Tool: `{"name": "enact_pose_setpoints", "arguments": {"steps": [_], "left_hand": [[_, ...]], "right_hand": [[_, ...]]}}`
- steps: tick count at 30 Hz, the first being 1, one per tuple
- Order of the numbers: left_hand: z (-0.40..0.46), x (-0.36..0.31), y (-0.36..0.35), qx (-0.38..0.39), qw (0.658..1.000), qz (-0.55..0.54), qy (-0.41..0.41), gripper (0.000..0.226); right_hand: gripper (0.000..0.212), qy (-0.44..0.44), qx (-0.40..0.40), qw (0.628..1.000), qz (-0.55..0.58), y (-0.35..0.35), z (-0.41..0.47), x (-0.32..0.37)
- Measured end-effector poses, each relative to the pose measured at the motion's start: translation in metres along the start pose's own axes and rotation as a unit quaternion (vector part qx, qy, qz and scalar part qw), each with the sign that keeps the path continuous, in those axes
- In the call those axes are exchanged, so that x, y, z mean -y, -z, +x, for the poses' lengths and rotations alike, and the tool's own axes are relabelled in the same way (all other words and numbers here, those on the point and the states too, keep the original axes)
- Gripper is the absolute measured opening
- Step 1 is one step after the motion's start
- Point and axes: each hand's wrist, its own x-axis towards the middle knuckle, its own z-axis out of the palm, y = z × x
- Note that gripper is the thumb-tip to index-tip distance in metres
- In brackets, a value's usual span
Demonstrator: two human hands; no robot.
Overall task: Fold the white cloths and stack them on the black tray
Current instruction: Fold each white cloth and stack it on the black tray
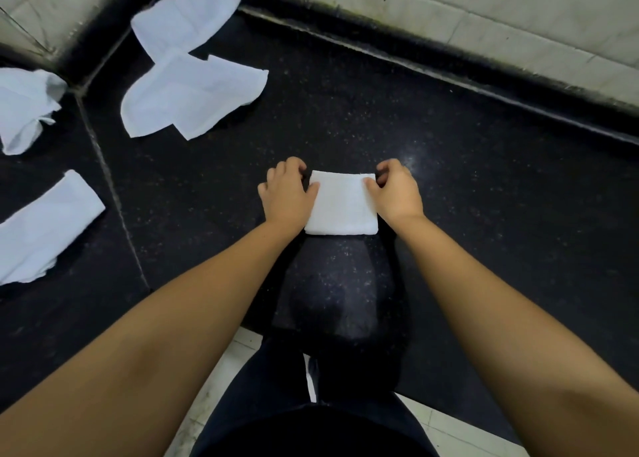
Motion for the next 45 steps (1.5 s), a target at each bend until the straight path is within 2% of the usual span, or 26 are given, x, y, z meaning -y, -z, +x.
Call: {"name": "enact_pose_setpoints", "arguments": {"steps": [3,6,9,12,14,17,20,23,25,28,30,32,34,39,45], "left_hand": [[-0.013,0.004,0.004,-0.006,0.999,0.001,0.046,0.032],[-0.025,0.000,0.000,0.023,0.994,0.076,0.077,0.040],[-0.026,-0.012,-0.004,0.053,0.987,0.122,0.089,0.039],[-0.023,-0.023,-0.003,0.082,0.984,0.095,0.130,0.029],[-0.024,-0.026,0.000,0.079,0.986,0.049,0.136,0.022],[-0.031,-0.027,0.010,0.078,0.979,-0.137,0.129,0.008],[-0.041,-0.031,0.025,0.089,0.938,-0.303,0.143,0.014],[-0.050,-0.040,0.035,0.143,0.895,-0.387,0.170,0.045],[-0.059,-0.050,0.038,0.192,0.865,-0.425,0.183,0.046],[-0.075,-0.065,0.040,0.300,0.796,-0.479,0.216,0.032],[-0.087,-0.077,0.039,0.378,0.762,-0.473,0.228,0.025],[-0.102,-0.086,0.033,0.418,0.759,-0.445,0.229,0.020],[-0.122,-0.095,0.025,0.442,0.770,-0.410,0.210,0.019],[-0.189,-0.112,0.013,0.516,0.780,-0.329,0.131,0.008],[-0.290,-0.154,-0.023,0.610,0.760,-0.214,0.058,0.009]], "right_hand": [[0.040,-0.036,0.018,0.998,-0.051,0.005,-0.012,-0.005],[0.048,-0.045,0.033,0.987,-0.151,0.000,-0.025,0.000],[0.043,-0.054,0.039,0.977,-0.202,-0.004,-0.029,0.012],[0.032,-0.073,0.070,0.976,-0.192,-0.003,-0.029,0.018],[0.028,-0.093,0.090,0.983,-0.131,0.002,-0.030,0.017],[0.017,-0.116,0.104,0.983,0.099,0.018,-0.035,0.014],[0.021,-0.166,0.134,0.921,0.327,0.041,-0.047,0.009],[0.013,-0.187,0.161,0.871,0.424,0.060,-0.061,0.001],[0.012,-0.179,0.160,0.856,0.459,0.071,-0.076,-0.006],[0.017,-0.142,0.128,0.843,0.503,0.085,-0.103,-0.024],[0.020,-0.119,0.098,0.840,0.520,0.097,-0.127,-0.038],[0.022,-0.115,0.059,0.844,0.520,0.107,-0.158,-0.056],[0.025,-0.127,0.018,0.840,0.527,0.113,-0.194,-0.077],[0.016,-0.189,-0.072,0.806,0.557,0.113,-0.295,-0.126],[0.015,-0.248,-0.175,0.749,0.588,0.125,-0.414,-0.194]]}}
